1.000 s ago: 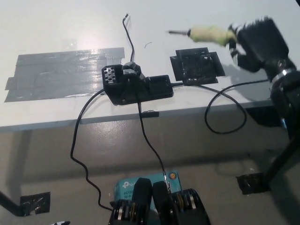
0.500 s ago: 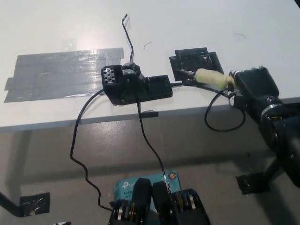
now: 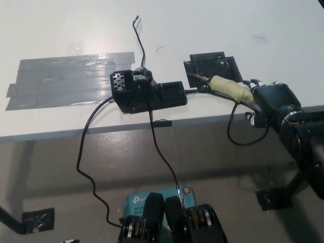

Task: The robot uses its right hand to grab the soldering gun kept on the middle of the table and pulls it out of its base and keep it on the right side of the base

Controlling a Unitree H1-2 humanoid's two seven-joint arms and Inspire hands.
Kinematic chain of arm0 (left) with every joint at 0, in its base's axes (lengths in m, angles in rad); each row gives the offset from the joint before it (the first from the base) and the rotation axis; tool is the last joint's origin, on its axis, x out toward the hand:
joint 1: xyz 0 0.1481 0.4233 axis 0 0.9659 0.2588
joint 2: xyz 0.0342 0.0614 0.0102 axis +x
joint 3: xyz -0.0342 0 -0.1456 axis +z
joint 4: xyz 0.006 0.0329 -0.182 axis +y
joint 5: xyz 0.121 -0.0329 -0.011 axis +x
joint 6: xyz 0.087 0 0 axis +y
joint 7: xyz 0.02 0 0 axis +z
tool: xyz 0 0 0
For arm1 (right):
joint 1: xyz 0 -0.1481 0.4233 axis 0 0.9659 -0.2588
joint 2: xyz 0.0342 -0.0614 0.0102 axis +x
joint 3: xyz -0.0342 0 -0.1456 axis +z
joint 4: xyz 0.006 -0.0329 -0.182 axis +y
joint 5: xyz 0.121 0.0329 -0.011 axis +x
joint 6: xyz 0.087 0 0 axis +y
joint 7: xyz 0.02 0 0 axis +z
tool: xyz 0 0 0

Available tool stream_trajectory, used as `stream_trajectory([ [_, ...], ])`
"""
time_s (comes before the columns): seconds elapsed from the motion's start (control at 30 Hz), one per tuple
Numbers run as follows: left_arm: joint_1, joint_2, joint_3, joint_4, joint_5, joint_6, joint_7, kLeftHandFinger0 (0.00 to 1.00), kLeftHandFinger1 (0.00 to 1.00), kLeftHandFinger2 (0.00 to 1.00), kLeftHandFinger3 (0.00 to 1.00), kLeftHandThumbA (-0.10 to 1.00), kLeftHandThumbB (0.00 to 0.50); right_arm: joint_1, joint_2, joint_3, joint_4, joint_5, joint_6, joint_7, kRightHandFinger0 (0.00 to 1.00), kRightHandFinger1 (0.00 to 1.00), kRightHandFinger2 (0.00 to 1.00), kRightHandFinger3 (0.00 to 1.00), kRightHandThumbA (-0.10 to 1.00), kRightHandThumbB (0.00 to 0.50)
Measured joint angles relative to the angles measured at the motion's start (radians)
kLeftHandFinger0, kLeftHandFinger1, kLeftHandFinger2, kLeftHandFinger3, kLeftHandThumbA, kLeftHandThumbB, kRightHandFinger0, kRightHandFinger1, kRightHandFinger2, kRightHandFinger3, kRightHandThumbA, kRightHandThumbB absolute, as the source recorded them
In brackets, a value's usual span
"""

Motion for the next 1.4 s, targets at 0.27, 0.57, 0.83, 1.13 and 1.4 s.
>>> stream_trajectory([
  [0.27, 0.008, 0.0, 0.008, -0.001, 0.001, 0.0, 0.0, 1.0, 1.0, 1.0, 1.0, 0.59, 0.147, -0.015, -0.057, -0.005, -0.053, 0.001, 0.05, 0.146, 1.0, 1.0, 1.0, 1.0, 0.56, 0.5],
  [0.57, 0.009, 0.0, 0.009, 0.0, 0.001, 0.0, -0.001, 1.0, 1.0, 1.0, 1.0, 0.57, 0.15, 0.027, -0.112, -0.135, -0.292, 0.066, 0.085, 0.213, 1.0, 1.0, 1.0, 1.0, 0.68, 0.383],
  [0.83, 0.012, -0.003, 0.008, 0.0, 0.001, 0.0, -0.001, 1.0, 1.0, 1.0, 1.0, 0.58, 0.143, 0.28, -0.138, -0.334, -0.63, 0.156, 0.116, 0.236, 1.0, 1.0, 1.0, 1.0, 0.61, 0.31],
  [1.13, 0.016, -0.003, 0.009, 0.004, 0.001, 0.0, -0.001, 1.0, 1.0, 1.0, 1.0, 0.59, 0.131, 0.71, -0.083, -0.672, -0.858, 0.319, 0.132, 0.232, 1.0, 1.0, 1.0, 1.0, 0.36, 0.222],
  [1.4, 0.071, -0.001, 0.009, -0.01, -0.001, 0.0, 0.002, 1.0, 1.0, 1.0, 1.0, 0.54, 0.108, 0.964, 0.112, -0.822, -0.705, 0.484, 0.074, 0.15, 1.0, 1.0, 1.0, 1.0, 0.11, 0.143],
])
